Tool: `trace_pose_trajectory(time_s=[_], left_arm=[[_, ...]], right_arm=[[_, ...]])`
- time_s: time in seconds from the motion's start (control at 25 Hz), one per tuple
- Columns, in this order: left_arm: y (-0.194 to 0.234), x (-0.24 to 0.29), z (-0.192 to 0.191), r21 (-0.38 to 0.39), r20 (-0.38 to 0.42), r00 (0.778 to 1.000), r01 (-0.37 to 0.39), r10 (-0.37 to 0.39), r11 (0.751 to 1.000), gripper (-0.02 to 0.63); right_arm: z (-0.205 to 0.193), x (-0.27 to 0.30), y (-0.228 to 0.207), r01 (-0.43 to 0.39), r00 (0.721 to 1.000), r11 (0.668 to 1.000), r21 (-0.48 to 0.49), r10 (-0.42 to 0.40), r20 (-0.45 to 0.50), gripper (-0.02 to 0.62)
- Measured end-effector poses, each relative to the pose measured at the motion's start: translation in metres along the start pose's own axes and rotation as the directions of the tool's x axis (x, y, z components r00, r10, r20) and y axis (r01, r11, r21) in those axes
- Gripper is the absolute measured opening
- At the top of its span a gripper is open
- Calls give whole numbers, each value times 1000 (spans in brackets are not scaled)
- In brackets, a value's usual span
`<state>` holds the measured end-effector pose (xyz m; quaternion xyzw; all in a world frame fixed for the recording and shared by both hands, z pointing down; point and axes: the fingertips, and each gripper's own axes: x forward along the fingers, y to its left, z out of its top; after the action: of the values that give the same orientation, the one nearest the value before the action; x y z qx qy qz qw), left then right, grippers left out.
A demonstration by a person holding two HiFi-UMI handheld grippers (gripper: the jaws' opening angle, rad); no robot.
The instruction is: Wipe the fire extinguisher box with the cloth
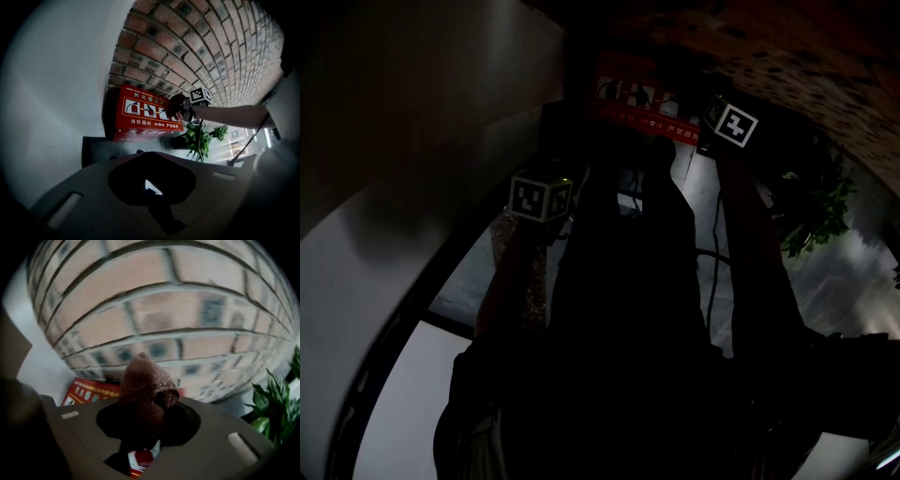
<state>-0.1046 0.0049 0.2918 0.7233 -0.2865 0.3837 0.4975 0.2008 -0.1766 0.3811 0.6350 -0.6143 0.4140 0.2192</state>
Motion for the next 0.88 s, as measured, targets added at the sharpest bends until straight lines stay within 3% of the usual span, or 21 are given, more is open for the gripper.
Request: trace_pose_trajectory(time_s=[0.24, 0.6, 0.88], left_arm=[[4, -2, -1, -7, 10, 1000, -6, 6, 1000, 3], [11, -7, -9, -23, 14, 1000, -7, 7, 1000, 3], [14, -8, -13, -31, 19, 1000, -8, 8, 999, 3]], right_arm=[[-5, 16, 54, -51, 998, 996, -72, 49, -31, 123], [-5, 18, 58, -35, 999, 998, -50, 33, -42, 126], [-2, 23, 76, -80, 997, 996, -48, 78, -29, 128]])
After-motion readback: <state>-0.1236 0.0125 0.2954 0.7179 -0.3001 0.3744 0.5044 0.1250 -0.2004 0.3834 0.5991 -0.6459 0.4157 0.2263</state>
